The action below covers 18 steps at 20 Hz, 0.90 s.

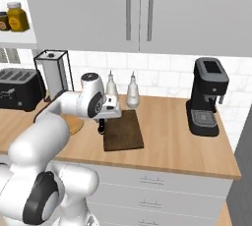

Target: Pick up the knife from the drawer and place it on the cutting board. Then place the meat from the plate to the cutting board.

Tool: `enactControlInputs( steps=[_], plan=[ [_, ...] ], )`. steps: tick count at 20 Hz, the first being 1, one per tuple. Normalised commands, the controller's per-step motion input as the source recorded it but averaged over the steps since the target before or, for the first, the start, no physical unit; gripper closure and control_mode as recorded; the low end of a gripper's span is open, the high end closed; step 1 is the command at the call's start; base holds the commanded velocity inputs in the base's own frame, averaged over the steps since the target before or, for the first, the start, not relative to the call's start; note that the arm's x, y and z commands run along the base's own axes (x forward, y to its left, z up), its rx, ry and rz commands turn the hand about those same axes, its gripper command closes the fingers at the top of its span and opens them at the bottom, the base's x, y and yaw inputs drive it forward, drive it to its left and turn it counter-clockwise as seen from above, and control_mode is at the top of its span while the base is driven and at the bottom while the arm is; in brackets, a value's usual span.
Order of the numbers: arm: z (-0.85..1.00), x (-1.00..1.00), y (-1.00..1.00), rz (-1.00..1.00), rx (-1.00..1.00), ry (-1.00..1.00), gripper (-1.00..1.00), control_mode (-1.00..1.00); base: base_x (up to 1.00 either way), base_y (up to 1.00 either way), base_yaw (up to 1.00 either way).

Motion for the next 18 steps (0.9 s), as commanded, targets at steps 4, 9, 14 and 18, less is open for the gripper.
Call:
enactControlInputs(
  steps=[4, 9, 14, 18],
  plan=[
    [-0.14, 0.91, -0.31, 0.0, 0.0, 0.13, 1.0, -1.0, 0.0, 0.0, 0.0],
    [-0.3, 0.38, -0.87, 0.04, 0.0, 0.15, 1.0, -1.0, 0.0, 0.0, 0.0],
    [-0.29, 0.03, -0.01, 0.0, -0.03, 0.01, 1.0, -1.0, 0.0, 0.0, 0.0],
    [-0.74, -0.01, 0.0, 0.0, -0.08, 0.04, 1.0, -1.0, 0.0, 0.0, 0.0]
  ],
)
